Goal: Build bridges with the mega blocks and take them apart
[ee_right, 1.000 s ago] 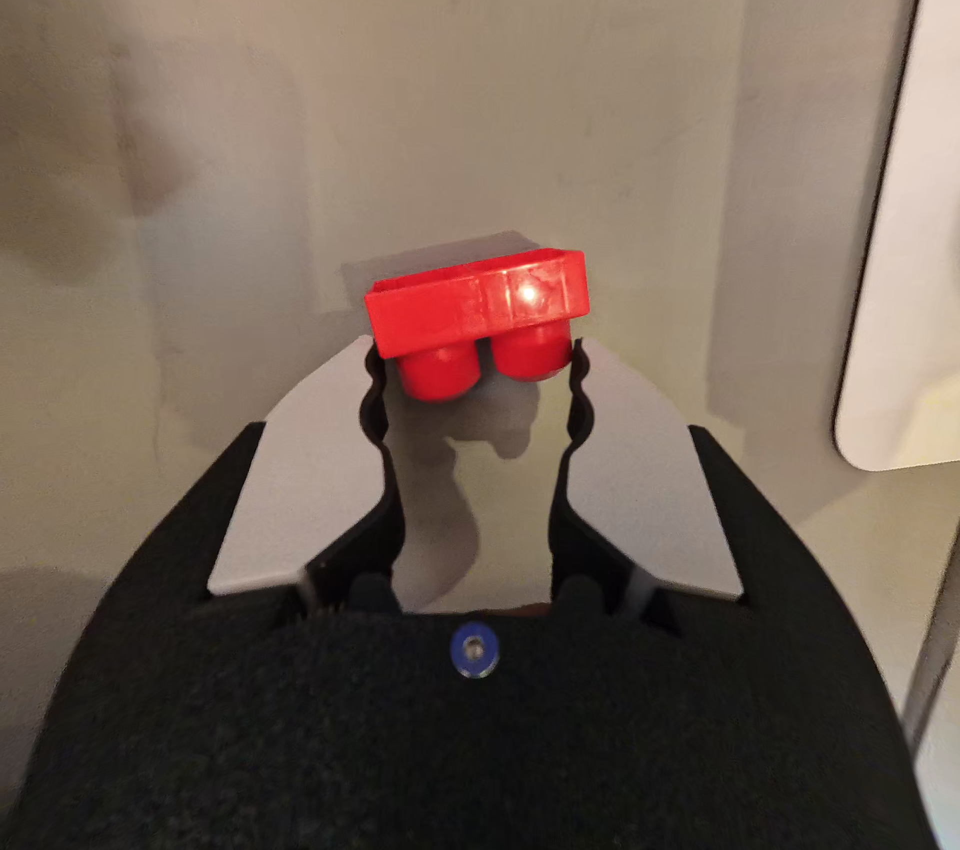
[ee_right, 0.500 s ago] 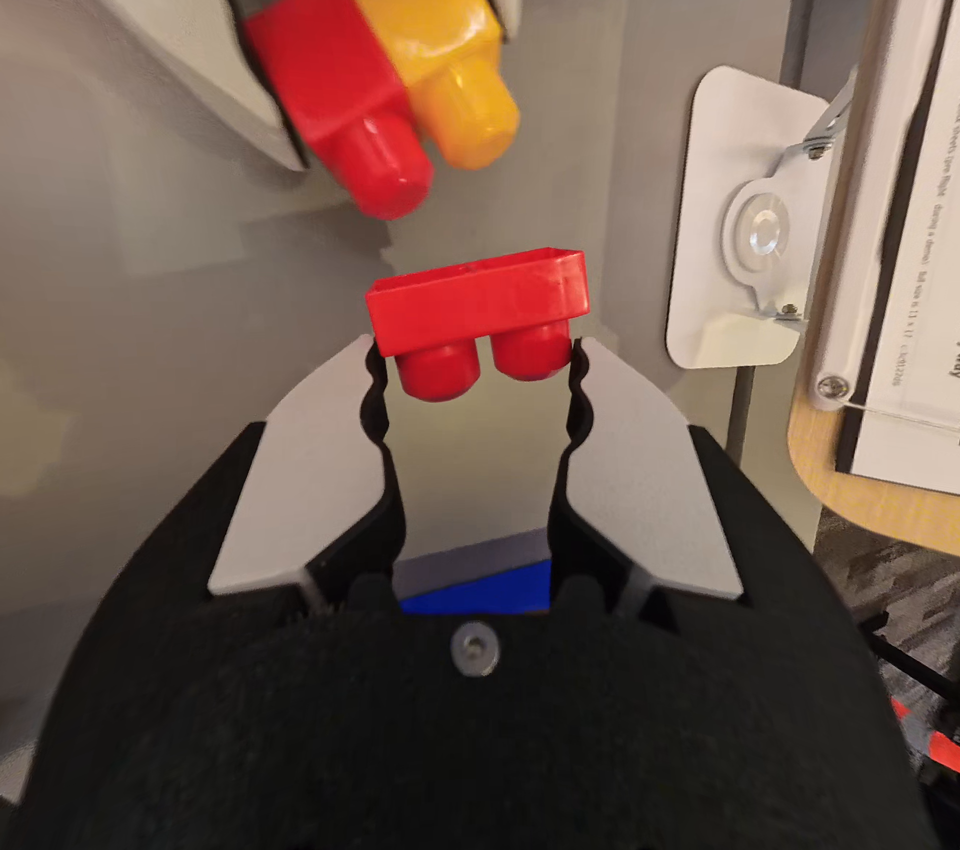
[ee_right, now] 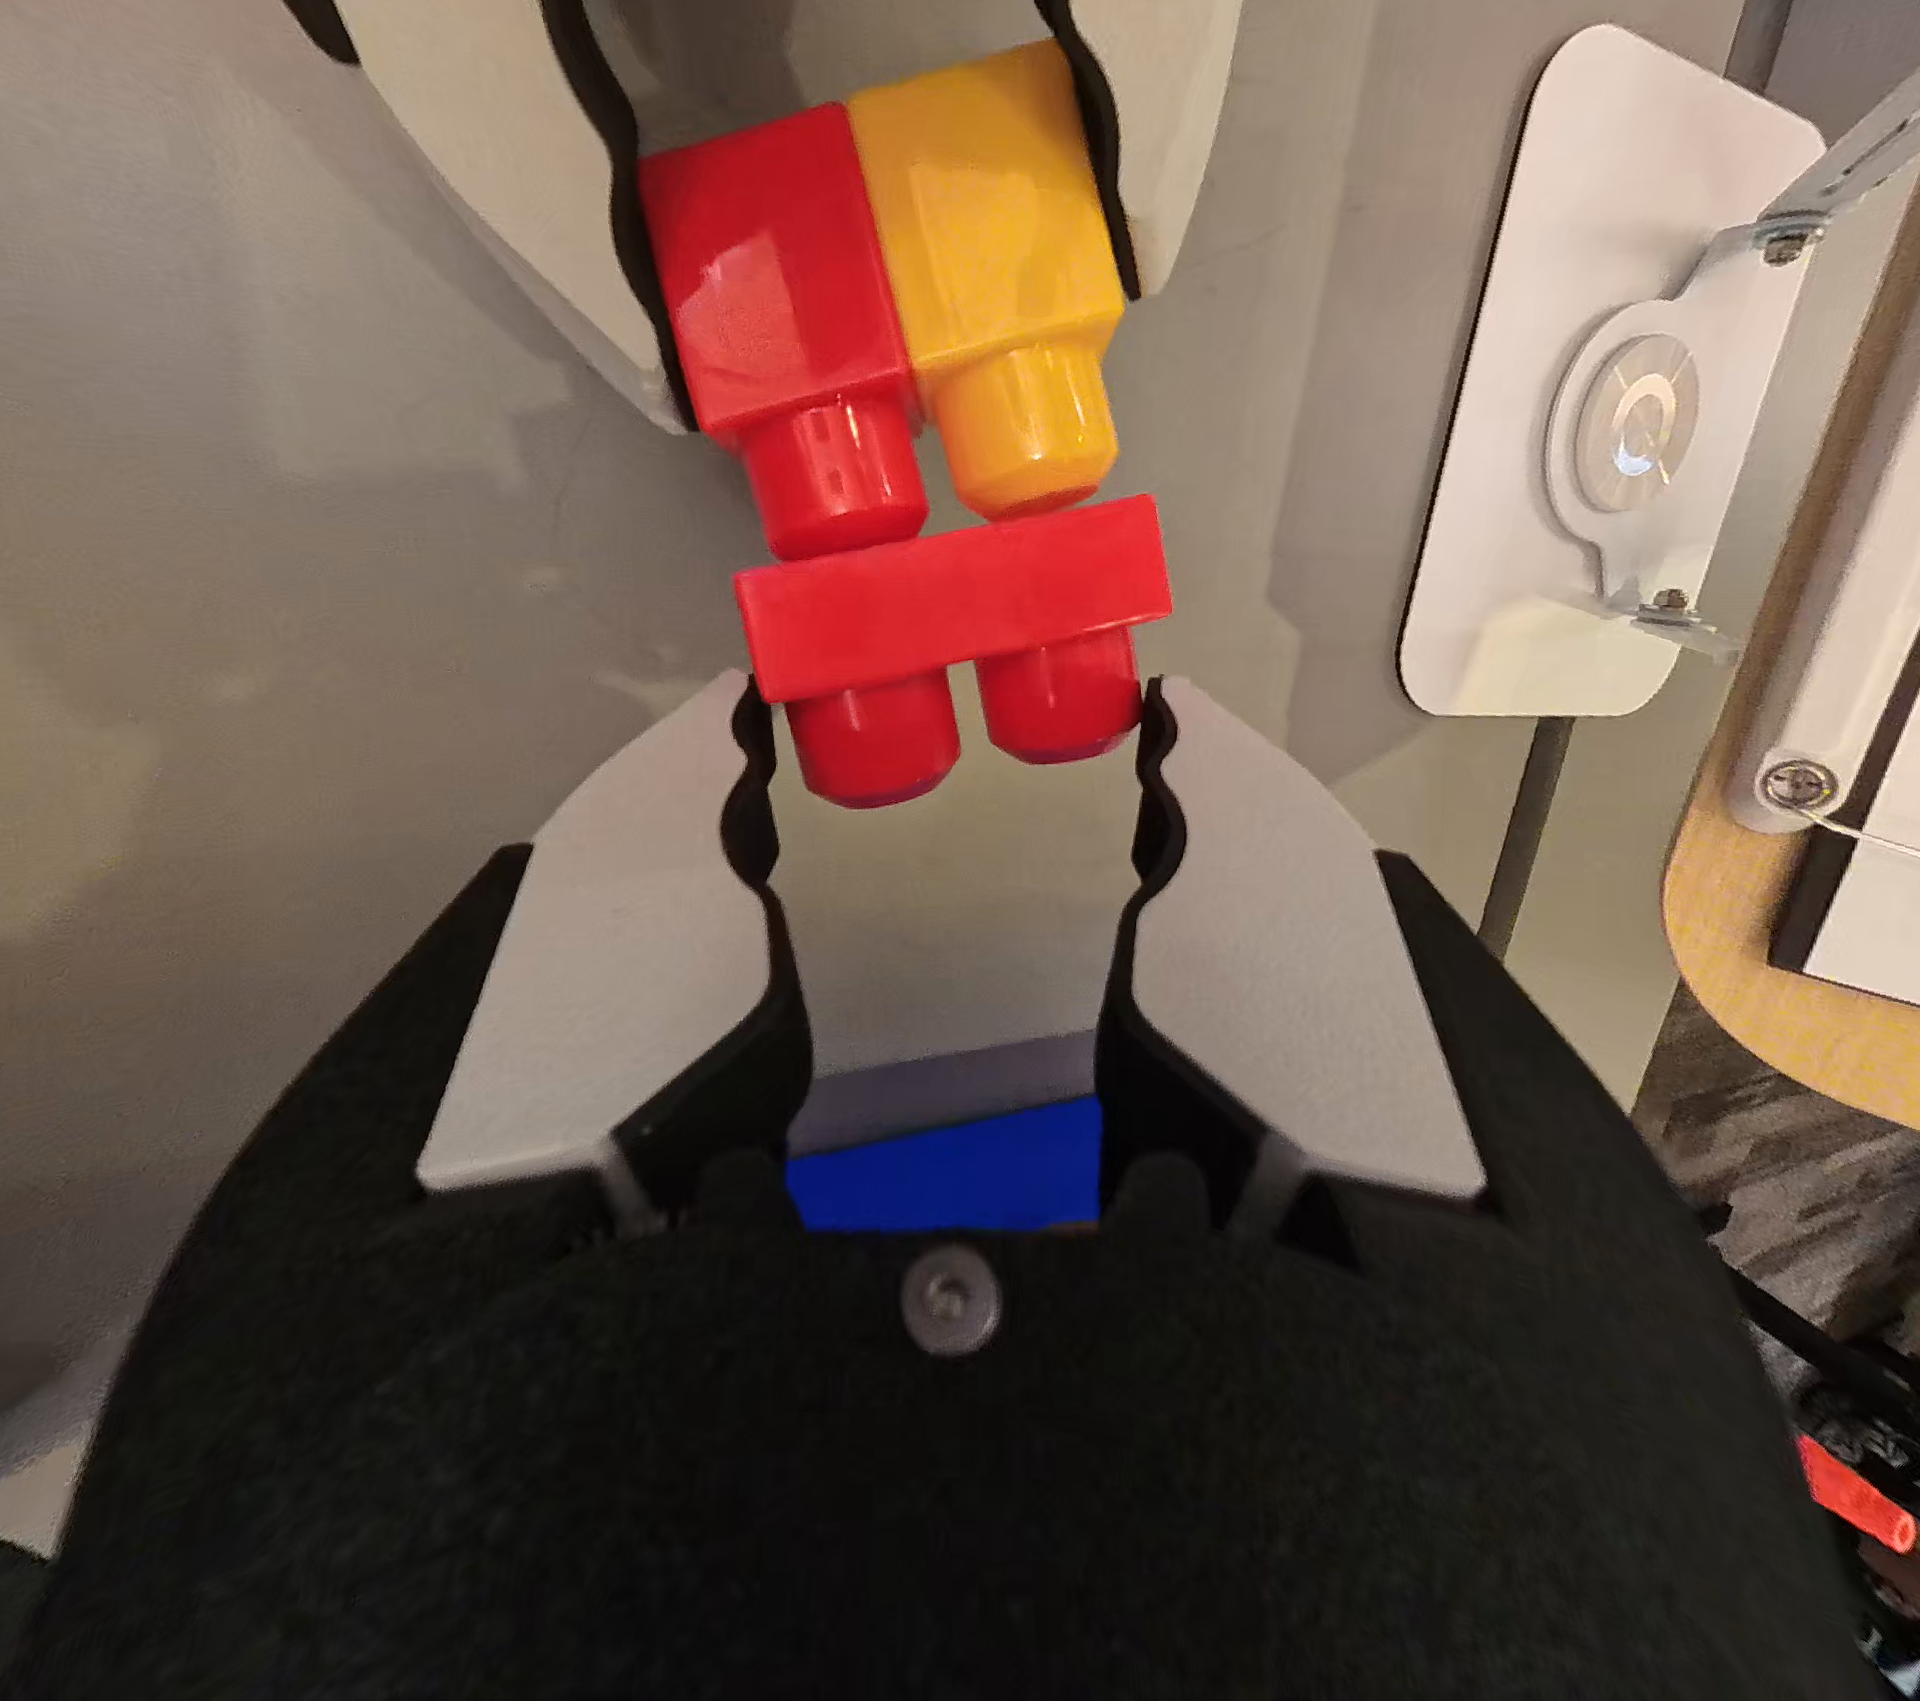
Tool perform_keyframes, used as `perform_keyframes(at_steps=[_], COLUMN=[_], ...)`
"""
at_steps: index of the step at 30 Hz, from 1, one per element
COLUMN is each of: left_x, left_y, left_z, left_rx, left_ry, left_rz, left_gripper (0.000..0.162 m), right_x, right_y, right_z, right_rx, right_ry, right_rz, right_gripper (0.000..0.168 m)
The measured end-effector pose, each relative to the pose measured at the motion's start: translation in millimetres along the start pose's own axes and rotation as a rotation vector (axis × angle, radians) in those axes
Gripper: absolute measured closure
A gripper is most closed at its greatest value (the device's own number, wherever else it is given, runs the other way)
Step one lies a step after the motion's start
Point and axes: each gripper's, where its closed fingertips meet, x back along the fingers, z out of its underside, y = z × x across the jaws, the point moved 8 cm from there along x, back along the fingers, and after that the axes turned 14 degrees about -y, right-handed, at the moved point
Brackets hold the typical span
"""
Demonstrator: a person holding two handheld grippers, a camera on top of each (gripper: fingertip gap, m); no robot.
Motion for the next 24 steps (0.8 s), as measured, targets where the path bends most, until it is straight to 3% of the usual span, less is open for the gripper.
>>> perform_keyframes(at_steps=[8, 24], left_x=[3.2, 6.1], left_y=[-1.6, -3.0], left_z=[0.6, 4.8], left_rx=[0.098, 0.144], left_ry=[-0.070, -0.089], left_rz=[0.072, 0.059], left_gripper=[0.088, 0.088], right_x=[-1.3, -4.7], right_y=[7.3, 11.1], right_z=[-4.1, -20.9], right_rx=[0.019, 0.127], right_ry=[-0.095, 0.022], right_rz=[-0.005, 0.027], right_gripper=[0.101, 0.101])
